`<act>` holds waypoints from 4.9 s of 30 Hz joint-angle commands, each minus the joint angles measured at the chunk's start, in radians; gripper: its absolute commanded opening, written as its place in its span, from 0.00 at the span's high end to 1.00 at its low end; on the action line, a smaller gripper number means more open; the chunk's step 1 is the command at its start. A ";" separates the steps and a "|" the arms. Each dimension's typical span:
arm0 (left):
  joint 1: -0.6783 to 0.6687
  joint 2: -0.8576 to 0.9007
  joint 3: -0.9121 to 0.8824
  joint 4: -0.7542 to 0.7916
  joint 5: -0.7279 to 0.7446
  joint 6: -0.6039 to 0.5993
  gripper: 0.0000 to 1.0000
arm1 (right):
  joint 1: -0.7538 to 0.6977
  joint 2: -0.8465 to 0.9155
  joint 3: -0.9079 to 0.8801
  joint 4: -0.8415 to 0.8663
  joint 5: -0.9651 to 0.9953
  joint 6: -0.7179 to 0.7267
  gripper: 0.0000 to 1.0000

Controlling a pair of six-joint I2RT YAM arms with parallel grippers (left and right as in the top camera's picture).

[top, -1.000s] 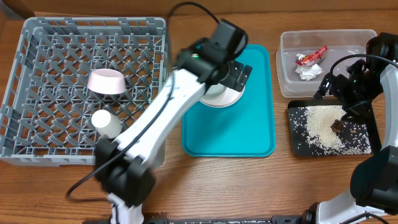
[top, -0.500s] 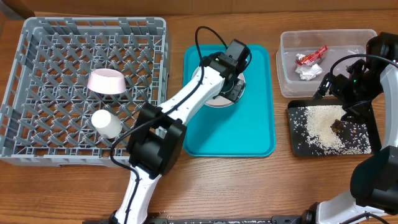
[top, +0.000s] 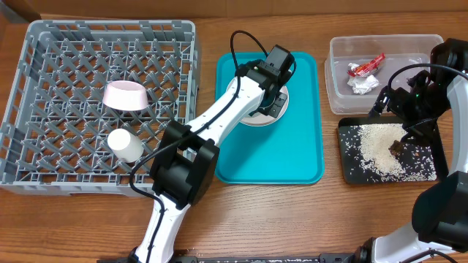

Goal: Sort waste into correct bins and load items into the dishwasher
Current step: 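Move the left gripper back to the tray and grasp the white bowl, then carry the white bowl to the rack's back row and release it, then reach the left gripper to the tray and grip the white plate's rim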

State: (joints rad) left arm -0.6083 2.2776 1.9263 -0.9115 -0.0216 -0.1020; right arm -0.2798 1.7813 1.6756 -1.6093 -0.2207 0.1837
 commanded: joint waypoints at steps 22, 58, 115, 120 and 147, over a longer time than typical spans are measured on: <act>0.628 -0.178 0.268 -0.158 1.156 0.073 0.96 | 0.004 -0.033 0.014 -0.001 0.003 -0.005 0.00; 0.946 0.135 0.268 -0.138 1.477 0.081 0.96 | 0.004 -0.033 0.014 -0.008 0.003 -0.009 0.00; 0.921 0.139 0.256 -0.109 1.378 0.051 0.96 | 0.004 -0.033 0.014 -0.009 0.003 -0.017 0.00; 0.946 0.139 0.254 -0.161 1.273 0.050 0.82 | 0.004 -0.033 0.014 -0.010 0.003 -0.017 0.00; 1.076 -0.285 0.269 -0.358 0.888 0.125 0.00 | 0.003 -0.033 0.014 -0.021 0.004 -0.024 0.00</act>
State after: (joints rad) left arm 0.4995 2.1231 2.1849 -1.2678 0.9680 -0.0029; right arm -0.2794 1.7813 1.6756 -1.6264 -0.2203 0.1638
